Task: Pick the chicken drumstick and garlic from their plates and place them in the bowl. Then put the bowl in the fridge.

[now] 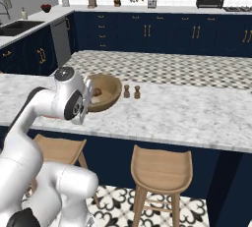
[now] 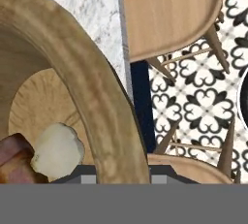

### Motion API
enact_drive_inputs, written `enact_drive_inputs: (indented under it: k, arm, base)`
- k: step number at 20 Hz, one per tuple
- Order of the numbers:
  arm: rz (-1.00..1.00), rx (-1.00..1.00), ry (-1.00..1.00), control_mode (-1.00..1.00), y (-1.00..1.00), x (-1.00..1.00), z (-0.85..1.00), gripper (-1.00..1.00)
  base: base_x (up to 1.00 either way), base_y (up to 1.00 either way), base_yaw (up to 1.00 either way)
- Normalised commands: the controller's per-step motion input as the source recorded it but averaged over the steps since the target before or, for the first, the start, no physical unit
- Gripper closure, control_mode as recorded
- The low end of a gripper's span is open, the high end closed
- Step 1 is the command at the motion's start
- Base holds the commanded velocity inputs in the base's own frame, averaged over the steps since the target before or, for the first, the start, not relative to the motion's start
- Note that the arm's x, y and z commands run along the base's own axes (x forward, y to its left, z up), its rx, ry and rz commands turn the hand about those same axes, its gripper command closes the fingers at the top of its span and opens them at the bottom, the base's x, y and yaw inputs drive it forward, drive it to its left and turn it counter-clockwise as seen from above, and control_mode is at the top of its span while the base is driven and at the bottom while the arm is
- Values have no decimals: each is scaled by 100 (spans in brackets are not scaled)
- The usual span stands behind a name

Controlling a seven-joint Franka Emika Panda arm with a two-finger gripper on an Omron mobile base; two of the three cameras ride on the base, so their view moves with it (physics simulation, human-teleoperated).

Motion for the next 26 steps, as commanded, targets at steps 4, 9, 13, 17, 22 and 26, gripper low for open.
enact_drive_inputs:
  k: [4, 9, 13, 17, 22, 26]
  arm:
    - [31, -2, 0, -100, 0, -73, 35, 100]
    - [-7, 0, 0, -100, 0, -93, 58, 100]
    - [-11, 0, 9, -100, 1, -81, 55, 100]
    - [-3, 0, 17, -100, 0, -27, -5, 100]
    - [0, 0, 14, -100, 1, -18, 0, 100]
    - [0, 0, 2, -100, 0, -4, -1, 100]
  base:
    - [0, 0, 0]
    - [0, 0, 0]
    - [0, 0, 0]
    - [0, 0, 0]
    - [0, 0, 0]
    - [0, 0, 0]
